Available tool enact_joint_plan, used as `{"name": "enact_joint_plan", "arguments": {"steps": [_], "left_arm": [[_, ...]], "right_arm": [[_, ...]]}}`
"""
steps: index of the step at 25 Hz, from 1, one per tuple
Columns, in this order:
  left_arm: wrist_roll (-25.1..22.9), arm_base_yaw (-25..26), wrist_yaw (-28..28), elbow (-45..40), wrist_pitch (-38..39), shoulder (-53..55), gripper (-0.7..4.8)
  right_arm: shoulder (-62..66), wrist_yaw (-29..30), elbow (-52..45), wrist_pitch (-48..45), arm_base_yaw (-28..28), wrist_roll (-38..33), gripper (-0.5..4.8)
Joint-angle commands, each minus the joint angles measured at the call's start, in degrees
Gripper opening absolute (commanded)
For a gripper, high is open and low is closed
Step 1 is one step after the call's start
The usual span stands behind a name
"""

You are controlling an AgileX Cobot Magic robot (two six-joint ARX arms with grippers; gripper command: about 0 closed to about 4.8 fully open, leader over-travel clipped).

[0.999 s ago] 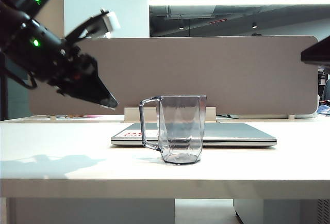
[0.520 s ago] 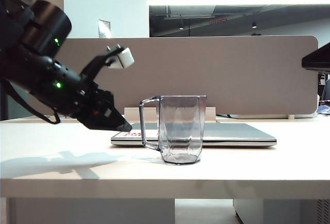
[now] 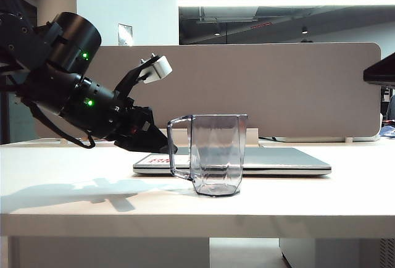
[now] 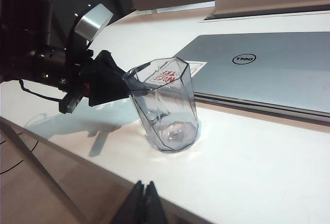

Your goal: Pick up the water cup and place it on the side of the laptop close to you.

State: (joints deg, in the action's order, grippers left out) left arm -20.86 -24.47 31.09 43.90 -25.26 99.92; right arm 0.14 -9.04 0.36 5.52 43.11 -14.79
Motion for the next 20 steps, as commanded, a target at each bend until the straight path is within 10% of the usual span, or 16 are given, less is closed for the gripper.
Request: {"name": "enact_joint_plan", "arguments": {"steps": [1,20], "left_arm": [[3.37,-0.09,1.25,0.31,1.75,-0.20,-0.05],[10.38,-0.87,6.73,0.28,9.20,-1.55,-0.05]], "right_arm": [[0.04,-0.52,-0.33,-0.48,0.04,0.00,-0.09],[0.04,-2.05,-0.33,1.11,0.04,0.00,-0.09]]}}
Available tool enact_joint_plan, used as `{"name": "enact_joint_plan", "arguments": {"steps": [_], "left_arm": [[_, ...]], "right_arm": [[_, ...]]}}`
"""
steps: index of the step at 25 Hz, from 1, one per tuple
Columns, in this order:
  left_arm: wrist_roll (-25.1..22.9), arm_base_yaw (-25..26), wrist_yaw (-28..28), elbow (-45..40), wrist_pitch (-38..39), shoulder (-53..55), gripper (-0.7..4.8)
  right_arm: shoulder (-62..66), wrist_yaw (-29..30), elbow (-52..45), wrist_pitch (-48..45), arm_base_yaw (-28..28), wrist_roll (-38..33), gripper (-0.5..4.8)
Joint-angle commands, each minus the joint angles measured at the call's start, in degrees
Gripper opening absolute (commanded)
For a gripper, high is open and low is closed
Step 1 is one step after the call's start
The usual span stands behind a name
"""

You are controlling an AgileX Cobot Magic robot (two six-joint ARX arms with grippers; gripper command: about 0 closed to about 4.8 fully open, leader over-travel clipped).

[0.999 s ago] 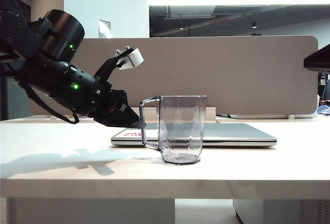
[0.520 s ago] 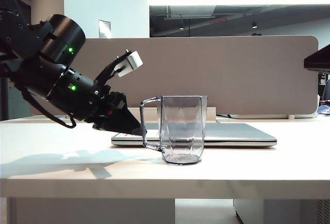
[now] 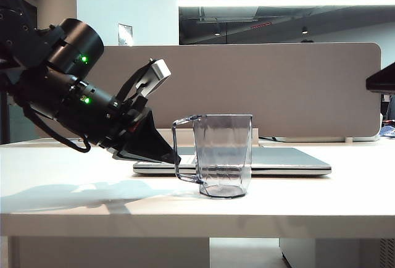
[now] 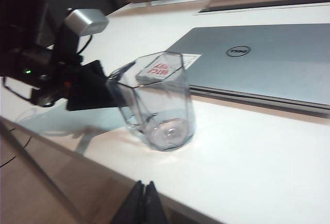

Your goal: Pick up the water cup and place it on the side of the laptop close to you.

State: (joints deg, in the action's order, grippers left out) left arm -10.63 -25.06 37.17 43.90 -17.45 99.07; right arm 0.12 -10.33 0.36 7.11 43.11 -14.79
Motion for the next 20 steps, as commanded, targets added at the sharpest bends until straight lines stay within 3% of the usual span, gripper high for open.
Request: {"name": "enact_joint_plan", "arguments": {"steps": [1,9,20], "left_arm": [[0.17,-0.28,0.59,0.28,1.90,-0.81,-0.05],[0.20,-0.33,0.37,0.28,6.51,-1.62,-0.05],[1.27,-1.70,3.34,0.28,7.32,-2.25,-0.05]], "right_arm": [[0.07,-0.74,-0.33,-0.48,0.04,0.00,-0.09],[0.07,-0.74,-0.33,-0.46,0.04,0.00,-0.09],[0.07,-0.74,-0.33,-0.44,0.04,0.00,-0.09]]}}
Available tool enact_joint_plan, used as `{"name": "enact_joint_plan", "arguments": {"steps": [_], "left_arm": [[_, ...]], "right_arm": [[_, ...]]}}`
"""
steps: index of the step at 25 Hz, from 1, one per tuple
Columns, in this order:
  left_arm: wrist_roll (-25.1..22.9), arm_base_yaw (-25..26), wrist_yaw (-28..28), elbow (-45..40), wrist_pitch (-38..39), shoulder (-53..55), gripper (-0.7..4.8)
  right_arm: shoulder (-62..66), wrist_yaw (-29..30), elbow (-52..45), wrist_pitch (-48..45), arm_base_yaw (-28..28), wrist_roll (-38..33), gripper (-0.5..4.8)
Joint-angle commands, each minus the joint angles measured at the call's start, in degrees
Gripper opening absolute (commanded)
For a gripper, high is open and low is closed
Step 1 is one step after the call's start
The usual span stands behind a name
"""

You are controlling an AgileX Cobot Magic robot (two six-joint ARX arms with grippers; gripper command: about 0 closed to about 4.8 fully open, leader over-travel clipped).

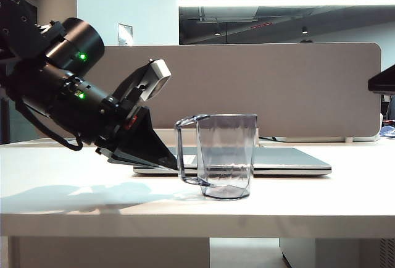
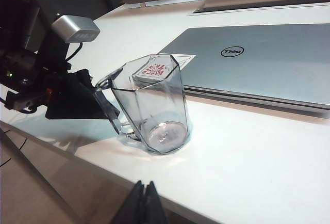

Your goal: Pick up the water cup and place it on the side of the laptop close to you.

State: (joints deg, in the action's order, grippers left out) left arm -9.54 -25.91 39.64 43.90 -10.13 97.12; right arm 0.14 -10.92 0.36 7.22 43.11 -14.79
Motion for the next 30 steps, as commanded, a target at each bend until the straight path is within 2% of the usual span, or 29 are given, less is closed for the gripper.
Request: {"name": "enact_joint_plan", "arguments": {"steps": [1,11,20,23,30], "left_arm": [[0.15,-1.86,1.14,0.28,-0.04,-0.31,-0.05],[0.17,-6.25,0.87,0.28,-0.20,-0.31,-0.05],[0.22,-10.14,0.00,0.31,-3.69,-0.31,-0.05],[2.16,-10.95,-2.32,0.31,-5.95,-0.31,-0.05],[3.69,-11.17,-2.58,0.33,-8.90,-0.31,-0.05]], "right_arm": [[0.02,-0.13,-0.33,-0.55,0.09,0.00,-0.09],[0.02,-0.13,-0.33,-0.59,0.09,0.00,-0.09],[0.02,-0.13,-0.33,-0.57,0.09,0.00,-0.09],[0.02,-0.13,-0.33,-0.57,0.09,0.00,-0.09],[0.02,-0.13,-0.33,-0.55,0.09,0.00,-0.09]]}}
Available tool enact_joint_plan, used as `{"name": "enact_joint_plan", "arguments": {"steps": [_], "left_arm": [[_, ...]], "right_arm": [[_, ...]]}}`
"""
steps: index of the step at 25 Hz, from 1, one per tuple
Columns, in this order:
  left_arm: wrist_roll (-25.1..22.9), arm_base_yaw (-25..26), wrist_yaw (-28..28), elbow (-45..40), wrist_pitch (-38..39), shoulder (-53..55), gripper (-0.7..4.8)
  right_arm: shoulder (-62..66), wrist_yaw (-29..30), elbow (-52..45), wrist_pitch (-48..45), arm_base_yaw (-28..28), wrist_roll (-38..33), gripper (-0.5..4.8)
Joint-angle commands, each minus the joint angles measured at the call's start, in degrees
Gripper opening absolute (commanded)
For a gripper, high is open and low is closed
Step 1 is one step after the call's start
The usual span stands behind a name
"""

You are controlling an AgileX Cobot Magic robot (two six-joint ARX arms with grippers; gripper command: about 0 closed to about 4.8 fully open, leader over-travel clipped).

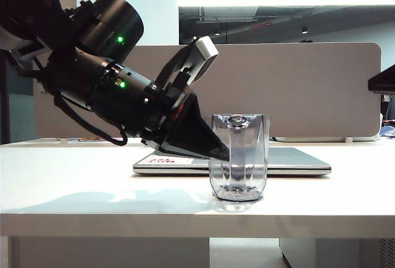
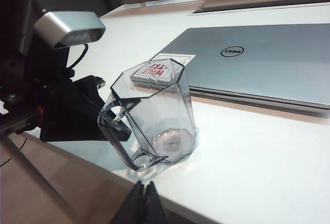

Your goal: Pick up the water cup and place it on the side of the laptop close to you.

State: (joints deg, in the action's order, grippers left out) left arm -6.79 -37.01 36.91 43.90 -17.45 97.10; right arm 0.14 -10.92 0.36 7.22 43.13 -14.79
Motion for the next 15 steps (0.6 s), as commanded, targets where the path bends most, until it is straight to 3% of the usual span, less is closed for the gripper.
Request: {"name": "enact_joint_plan", "arguments": {"steps": [1,6,8,15], "left_arm": [[1.73,-0.07,0.15,0.33,-1.57,-0.28,-0.05],[3.23,-0.04,-0.26,0.31,1.62,-0.37,-0.05],[3.10,0.07,-3.23,0.31,8.33,-2.10,-0.05],[0.76,0.09,-9.33,0.31,18.18,-8.92,-0.05]], "right_arm": [[0.02,-0.13,-0.33,-0.55,0.07,0.00,-0.09],[0.02,-0.11,-0.33,-0.09,0.07,0.00,-0.09],[0.02,0.83,-0.33,0.94,0.09,0.00,-0.09],[0.04,3.37,-0.33,2.49,0.07,0.02,0.01]]}}
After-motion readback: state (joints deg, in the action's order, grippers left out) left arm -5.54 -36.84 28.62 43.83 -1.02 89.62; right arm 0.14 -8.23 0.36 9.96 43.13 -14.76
